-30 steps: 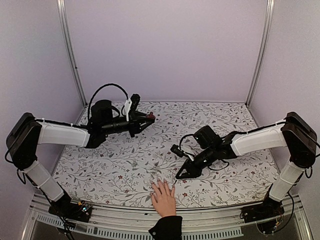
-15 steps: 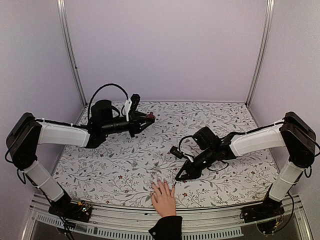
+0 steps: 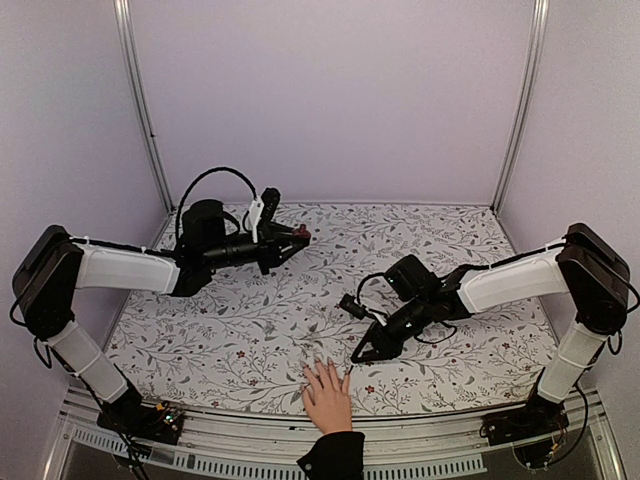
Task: Paint the nails
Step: Paint the nail polish on the nail.
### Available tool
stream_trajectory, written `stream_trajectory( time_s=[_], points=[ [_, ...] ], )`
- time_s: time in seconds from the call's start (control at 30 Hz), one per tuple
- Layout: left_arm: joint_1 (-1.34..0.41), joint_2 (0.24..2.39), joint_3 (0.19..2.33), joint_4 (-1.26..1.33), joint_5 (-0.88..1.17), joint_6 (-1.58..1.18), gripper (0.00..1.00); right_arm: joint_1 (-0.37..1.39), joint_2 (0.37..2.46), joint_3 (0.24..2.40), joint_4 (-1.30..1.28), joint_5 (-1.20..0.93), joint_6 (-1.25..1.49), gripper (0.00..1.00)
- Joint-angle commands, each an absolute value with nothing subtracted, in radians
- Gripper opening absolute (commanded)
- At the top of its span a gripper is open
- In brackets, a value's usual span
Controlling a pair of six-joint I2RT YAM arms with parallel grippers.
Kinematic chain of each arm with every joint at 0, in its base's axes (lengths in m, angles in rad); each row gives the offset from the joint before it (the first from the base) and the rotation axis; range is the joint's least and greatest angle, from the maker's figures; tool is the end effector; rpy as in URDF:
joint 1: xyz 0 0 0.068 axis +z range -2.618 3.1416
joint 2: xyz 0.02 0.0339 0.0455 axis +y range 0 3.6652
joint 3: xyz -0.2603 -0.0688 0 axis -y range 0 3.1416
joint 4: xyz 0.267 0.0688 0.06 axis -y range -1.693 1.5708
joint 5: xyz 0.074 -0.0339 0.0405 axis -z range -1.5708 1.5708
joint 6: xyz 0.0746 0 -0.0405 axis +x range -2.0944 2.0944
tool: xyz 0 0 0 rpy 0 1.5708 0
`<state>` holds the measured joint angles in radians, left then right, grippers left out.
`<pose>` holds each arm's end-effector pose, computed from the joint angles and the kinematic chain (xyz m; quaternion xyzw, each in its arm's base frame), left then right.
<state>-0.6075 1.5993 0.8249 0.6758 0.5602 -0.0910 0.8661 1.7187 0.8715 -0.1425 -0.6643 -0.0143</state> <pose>0.3032 -0.2590 0.2164 0.3613 0.6412 -0.4133 0.5362 0.1936 0.2987 0.0996 -0.4705 0.7796 0.3964 0.1176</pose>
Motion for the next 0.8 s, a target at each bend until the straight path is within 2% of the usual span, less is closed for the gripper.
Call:
stream_trajectory(
  time_s=[0.0, 0.77],
  points=[
    [-0.594, 1.609, 0.826, 0.701, 0.566, -0.095, 0.00, 0.874, 1.735, 0.891, -0.149, -0.667, -0.006, 0.00],
    [-0.594, 1.621, 0.832, 0.702, 0.571, -0.094, 0.00, 0.874, 1.747, 0.908, -0.149, -0.643, -0.005, 0.00]
  ],
)
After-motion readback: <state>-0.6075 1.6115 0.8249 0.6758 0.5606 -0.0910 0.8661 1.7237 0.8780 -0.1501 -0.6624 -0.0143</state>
